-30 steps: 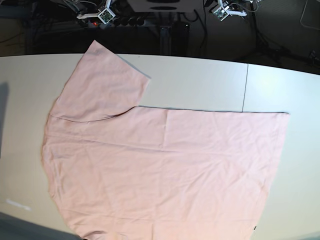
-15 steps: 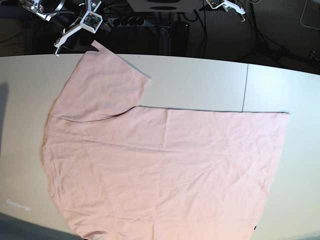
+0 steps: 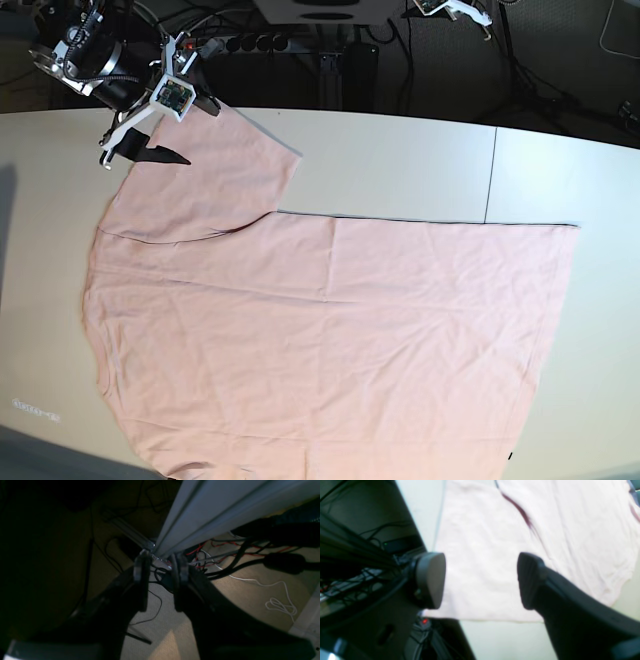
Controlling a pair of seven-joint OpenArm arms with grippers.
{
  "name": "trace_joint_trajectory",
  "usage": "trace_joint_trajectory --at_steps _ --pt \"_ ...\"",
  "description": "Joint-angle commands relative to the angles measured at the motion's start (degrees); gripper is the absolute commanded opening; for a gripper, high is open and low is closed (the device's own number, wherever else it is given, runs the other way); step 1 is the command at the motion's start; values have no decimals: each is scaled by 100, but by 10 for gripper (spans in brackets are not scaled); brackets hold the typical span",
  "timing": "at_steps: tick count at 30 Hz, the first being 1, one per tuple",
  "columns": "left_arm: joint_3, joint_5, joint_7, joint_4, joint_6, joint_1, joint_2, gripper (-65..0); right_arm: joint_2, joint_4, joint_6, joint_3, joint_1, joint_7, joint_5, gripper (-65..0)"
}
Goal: Fold the T-shirt properly
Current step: 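Move the right gripper to the pink shirt's sleeve corner and grasp it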
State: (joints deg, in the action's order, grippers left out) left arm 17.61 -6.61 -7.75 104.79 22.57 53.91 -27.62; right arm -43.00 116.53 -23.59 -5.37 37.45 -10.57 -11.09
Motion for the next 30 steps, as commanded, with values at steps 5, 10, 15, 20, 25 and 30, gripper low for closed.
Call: trace_joint_trajectory --at_steps 5,10,15,20,25,30 --pt "0 35 59 90 -9 153 -17 -465 -76 -479 -151 -387 -509 61 319 -207" --pt "0 35 39 90 -7 164 -17 -465 -66 -852 -149 -881 -901 37 317 -207" --pt "0 33 15 90 -7 166 -17 -465 -66 -1060 -149 -988 -1209 22 402 -207" --pt "0 35 -9 90 -7 166 -17 -465 -63 -1185 -151 -988 -1381 -4 575 -207" --pt "0 35 -7 90 -9 166 -17 -465 -63 -1502 -151 -988 -1545 2 577 -207" --pt "0 37 -7 90 -9 166 -17 -465 -66 -1698 -149 -990 -1652 9 577 -207"
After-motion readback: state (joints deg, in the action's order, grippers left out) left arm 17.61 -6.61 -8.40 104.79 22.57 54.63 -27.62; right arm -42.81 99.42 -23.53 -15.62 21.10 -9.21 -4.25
